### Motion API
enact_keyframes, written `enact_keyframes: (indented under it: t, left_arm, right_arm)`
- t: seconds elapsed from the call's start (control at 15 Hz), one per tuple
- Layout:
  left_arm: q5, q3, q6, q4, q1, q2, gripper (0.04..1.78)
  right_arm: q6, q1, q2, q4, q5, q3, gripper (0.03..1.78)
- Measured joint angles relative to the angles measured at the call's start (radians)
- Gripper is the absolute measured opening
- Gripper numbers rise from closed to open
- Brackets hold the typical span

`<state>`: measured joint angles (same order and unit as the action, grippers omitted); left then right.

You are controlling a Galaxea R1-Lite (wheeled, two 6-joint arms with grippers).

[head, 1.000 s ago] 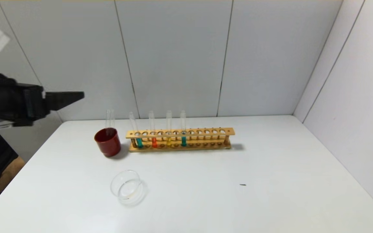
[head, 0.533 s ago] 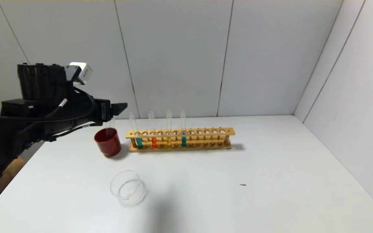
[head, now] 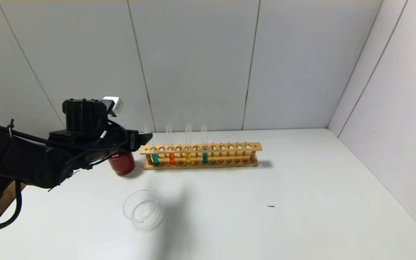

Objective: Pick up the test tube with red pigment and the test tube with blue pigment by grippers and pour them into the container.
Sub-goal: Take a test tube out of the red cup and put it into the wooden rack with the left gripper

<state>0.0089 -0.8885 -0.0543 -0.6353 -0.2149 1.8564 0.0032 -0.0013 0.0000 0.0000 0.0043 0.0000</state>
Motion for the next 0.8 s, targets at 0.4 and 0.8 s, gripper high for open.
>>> enact_keyframes:
  t: [0.4,0.8]
  left_arm:
    - [-0.003,-0.053,-0.011,-0.054,0.0,0.115,1.75]
    - [-0.005,-0.131,-0.046,-0.053,0.0,0.187,1.75]
  right_arm:
    - [0.0,0.0,0.0,0.0,0.0,0.0,1.75]
    - [0.0,0.0,0.0,0.0,0.0,0.0,1.75]
